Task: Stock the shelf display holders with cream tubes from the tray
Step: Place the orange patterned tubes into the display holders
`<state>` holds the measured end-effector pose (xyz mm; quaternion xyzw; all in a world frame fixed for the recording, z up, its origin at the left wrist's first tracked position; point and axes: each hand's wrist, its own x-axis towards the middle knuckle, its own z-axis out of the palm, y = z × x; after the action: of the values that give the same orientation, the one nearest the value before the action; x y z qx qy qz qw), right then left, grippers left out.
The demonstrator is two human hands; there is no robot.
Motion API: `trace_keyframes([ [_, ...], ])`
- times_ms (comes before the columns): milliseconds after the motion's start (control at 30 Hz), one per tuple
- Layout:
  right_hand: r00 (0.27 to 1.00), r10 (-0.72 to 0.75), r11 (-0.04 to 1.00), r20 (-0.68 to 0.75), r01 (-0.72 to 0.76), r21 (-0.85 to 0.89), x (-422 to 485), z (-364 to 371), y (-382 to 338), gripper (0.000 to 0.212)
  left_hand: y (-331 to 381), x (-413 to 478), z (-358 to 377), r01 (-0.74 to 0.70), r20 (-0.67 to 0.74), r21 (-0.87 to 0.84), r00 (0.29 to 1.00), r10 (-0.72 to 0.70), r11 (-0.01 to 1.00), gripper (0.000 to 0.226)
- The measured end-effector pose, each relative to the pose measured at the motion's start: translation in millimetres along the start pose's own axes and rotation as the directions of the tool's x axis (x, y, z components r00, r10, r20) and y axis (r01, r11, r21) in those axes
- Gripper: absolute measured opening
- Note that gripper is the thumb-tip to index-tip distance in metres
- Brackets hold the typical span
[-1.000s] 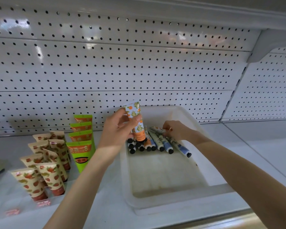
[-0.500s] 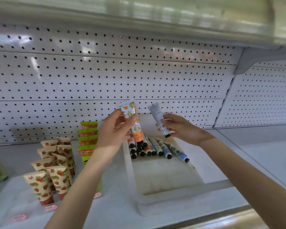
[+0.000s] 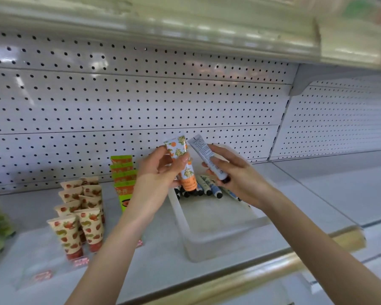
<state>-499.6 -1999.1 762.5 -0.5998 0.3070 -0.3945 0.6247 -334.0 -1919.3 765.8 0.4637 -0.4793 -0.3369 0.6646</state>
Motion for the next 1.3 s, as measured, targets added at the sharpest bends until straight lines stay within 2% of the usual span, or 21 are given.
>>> trace_keyframes([
  [167, 0.999, -0.054, 0.997, 0.004, 0.054, -0.052, -15.7, 9.5, -3.5, 0.034, 16.1, -21.2, -4.2, -0.056, -0.007, -0.023, 0.998, 0.056, 0.998, 0.010],
  [333, 0.991, -0.132, 0.989, 0.020, 0.133, -0.058, -34.8, 22.6, -10.4, 0.019, 28.5, -42.9, -12.6, -0.086, -0.058, 0.010, 0.995, 0.087, 0.996, 0.010],
  [400, 0.992, -0.118, 0.992, 0.033, 0.119, -0.037, -44.2, 28.2, -12.7, 0.024, 32.9, -54.5, -16.7, -0.089, -0.092, 0.023, 0.992, 0.091, 0.996, 0.010],
  [633, 0.971, -0.111, 0.992, 0.213, 0.122, -0.038, -78.0, 50.1, -8.4, 0.020, 39.8, -107.1, -35.2, -0.085, -0.210, 0.064, 0.973, 0.097, 0.994, 0.008],
  [767, 0.966, -0.109, 0.988, 0.236, 0.131, -0.080, -84.9, 72.1, -4.9, 0.016, 47.2, -128.5, -49.0, -0.084, -0.262, 0.078, 0.960, 0.102, 0.993, 0.007],
  [967, 0.934, -0.111, 0.993, 0.339, 0.115, 0.008, -90.8, 113.0, -7.5, 0.016, 55.7, -141.1, -88.2, -0.090, -0.316, 0.135, 0.940, 0.129, 0.987, 0.006],
  [1100, 0.925, -0.131, 0.990, 0.356, 0.144, -0.009, -90.2, 146.9, -7.1, 0.018, 61.0, -144.5, -122.4, -0.094, -0.318, 0.142, 0.938, 0.135, 0.985, 0.006],
  [1300, 0.929, -0.164, 0.983, 0.331, 0.182, -0.025, -84.2, 227.1, -6.3, 0.010, 85.6, -152.5, -207.2, -0.098, -0.292, 0.188, 0.944, 0.151, 0.977, 0.009],
])
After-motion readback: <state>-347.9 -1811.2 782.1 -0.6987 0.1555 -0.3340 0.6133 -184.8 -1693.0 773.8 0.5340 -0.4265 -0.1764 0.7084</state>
